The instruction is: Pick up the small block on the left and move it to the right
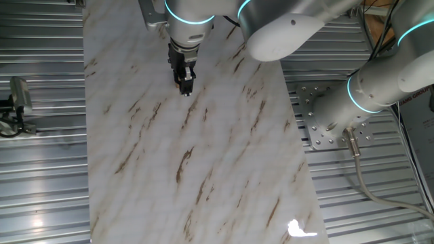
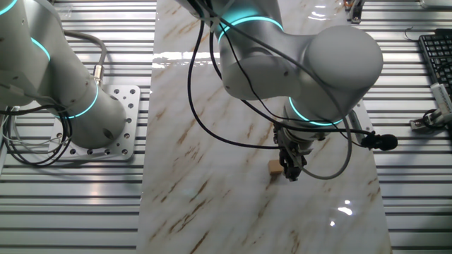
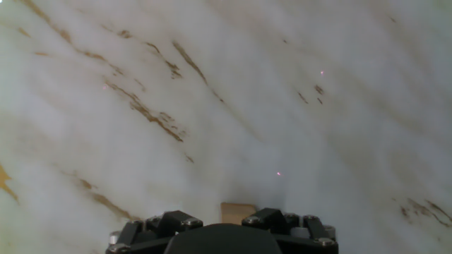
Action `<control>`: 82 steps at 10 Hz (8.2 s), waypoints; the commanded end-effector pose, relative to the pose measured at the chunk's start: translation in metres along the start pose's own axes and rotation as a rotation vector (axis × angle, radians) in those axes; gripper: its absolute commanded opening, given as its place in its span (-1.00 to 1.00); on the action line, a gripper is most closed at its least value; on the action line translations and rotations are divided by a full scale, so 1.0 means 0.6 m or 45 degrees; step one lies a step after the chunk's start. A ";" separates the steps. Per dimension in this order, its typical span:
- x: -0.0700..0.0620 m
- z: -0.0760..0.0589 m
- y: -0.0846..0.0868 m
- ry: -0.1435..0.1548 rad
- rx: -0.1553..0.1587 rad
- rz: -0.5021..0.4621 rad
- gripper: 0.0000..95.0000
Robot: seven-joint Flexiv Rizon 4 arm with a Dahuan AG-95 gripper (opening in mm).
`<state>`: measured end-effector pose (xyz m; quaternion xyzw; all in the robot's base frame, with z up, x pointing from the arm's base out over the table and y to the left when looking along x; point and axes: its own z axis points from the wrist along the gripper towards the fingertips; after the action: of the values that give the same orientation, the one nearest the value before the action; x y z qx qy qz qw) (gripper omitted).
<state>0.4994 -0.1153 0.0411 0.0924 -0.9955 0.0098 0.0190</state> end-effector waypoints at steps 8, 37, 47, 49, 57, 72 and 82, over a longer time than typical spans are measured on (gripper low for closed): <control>0.000 0.000 0.000 0.000 0.000 0.000 0.60; -0.003 0.027 0.003 -0.019 -0.076 0.017 -1.00; -0.046 -0.016 -0.010 0.038 -0.137 0.004 -1.00; -0.061 -0.014 -0.007 0.034 -0.144 0.015 -1.00; -0.096 -0.010 0.042 0.027 -0.117 0.128 -1.00; -0.104 0.008 0.189 -0.028 -0.016 0.413 -1.00; -0.100 0.024 0.195 -0.045 -0.075 0.338 0.20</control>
<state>0.5333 0.0094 0.0254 -0.0456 -0.9987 -0.0226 0.0035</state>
